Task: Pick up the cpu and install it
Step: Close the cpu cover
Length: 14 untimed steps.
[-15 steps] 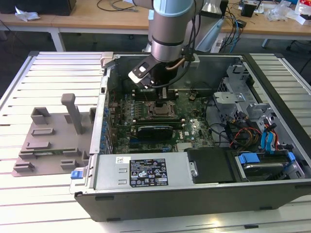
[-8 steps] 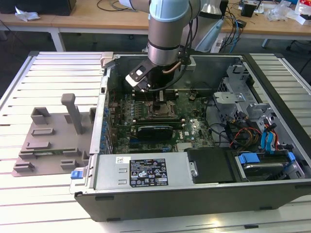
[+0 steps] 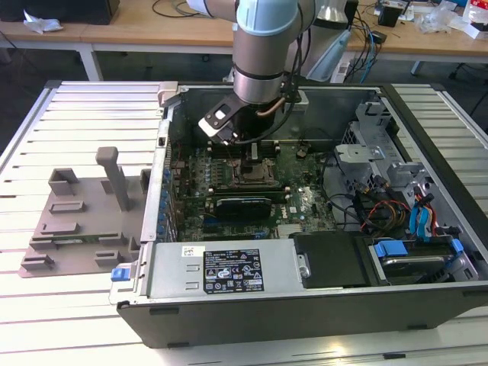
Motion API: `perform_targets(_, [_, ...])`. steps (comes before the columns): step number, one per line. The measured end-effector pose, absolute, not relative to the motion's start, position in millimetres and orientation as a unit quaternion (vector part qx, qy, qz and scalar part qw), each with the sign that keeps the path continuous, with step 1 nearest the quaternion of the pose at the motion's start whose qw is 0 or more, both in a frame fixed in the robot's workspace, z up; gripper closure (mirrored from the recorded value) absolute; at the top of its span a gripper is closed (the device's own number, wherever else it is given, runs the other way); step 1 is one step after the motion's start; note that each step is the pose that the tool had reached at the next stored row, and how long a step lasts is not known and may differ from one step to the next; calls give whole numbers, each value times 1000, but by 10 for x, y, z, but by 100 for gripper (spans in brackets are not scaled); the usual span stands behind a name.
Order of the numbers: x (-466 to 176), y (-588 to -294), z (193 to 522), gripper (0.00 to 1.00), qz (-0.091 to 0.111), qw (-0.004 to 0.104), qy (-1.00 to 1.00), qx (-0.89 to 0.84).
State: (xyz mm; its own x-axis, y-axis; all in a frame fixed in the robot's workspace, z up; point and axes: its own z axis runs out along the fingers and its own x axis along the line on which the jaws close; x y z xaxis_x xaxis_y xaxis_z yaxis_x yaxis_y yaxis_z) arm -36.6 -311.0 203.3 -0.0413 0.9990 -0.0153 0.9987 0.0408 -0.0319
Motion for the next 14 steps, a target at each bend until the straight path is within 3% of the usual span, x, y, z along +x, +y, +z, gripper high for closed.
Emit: perform_targets(14, [-208, -3109, 2359, 89, 19, 11, -721, -692])
